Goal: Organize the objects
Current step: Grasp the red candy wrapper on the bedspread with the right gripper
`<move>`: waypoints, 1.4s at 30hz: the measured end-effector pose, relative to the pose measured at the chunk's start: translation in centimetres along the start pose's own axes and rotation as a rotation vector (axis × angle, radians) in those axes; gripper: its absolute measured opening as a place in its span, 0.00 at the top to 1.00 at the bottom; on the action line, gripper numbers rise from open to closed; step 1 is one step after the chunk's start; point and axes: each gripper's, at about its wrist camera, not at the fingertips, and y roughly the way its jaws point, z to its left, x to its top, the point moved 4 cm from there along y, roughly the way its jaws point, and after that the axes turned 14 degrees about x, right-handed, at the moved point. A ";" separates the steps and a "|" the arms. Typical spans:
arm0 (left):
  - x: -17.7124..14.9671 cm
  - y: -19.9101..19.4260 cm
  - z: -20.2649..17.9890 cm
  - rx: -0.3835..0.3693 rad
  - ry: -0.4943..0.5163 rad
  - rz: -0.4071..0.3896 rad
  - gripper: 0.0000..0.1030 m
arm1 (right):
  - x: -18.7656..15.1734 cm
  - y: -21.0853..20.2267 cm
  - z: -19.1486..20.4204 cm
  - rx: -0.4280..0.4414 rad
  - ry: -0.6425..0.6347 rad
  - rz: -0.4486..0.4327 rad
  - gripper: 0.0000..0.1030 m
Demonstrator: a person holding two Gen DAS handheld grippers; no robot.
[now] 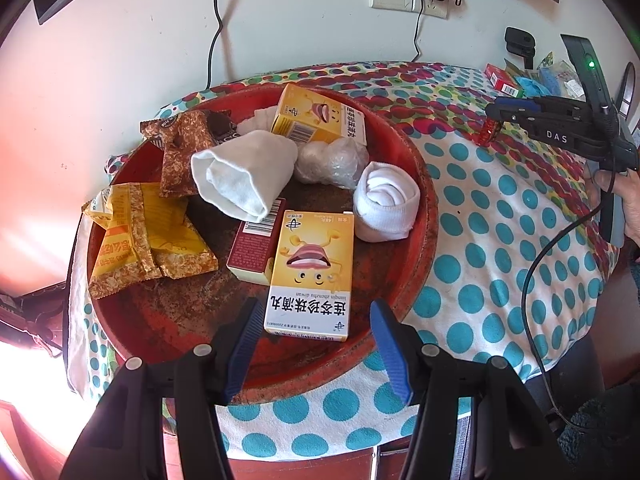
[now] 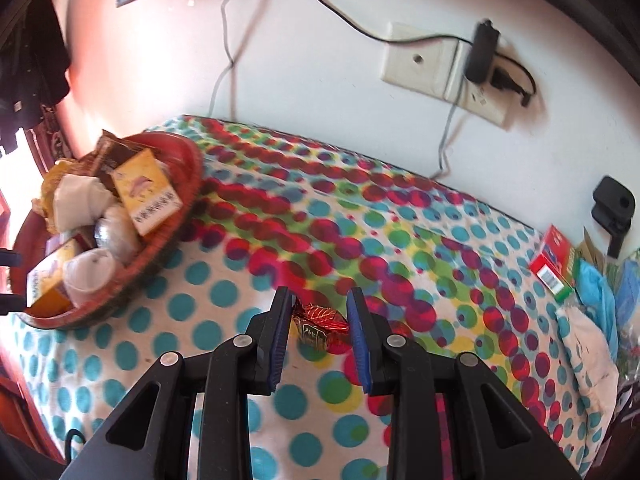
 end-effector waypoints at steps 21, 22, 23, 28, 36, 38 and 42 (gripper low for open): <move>-0.4 -1.1 2.0 0.004 -0.064 -0.019 0.45 | 3.2 0.1 11.0 0.202 -0.119 -0.043 0.75; -0.4 -1.1 2.1 0.003 -0.069 -0.017 0.45 | 3.1 0.1 11.2 0.209 -0.120 -0.046 0.75; -0.5 -1.1 2.2 0.000 -0.075 -0.014 0.45 | 2.9 0.0 11.1 0.215 -0.115 -0.048 0.75; -0.4 -1.4 2.1 -0.026 -0.089 -0.040 0.45 | 0.9 -1.7 8.2 0.194 -0.068 -0.077 0.75; -0.1 -0.6 1.2 -0.051 -0.083 -0.036 0.45 | -0.7 -2.0 3.3 0.115 -0.011 -0.038 0.73; -0.2 -0.4 1.0 -0.060 -0.079 -0.030 0.45 | -1.2 -1.6 1.8 0.114 0.048 -0.026 0.78; -0.2 -0.1 0.9 -0.070 -0.080 -0.022 0.45 | -2.3 -1.5 0.9 0.102 0.041 0.014 0.86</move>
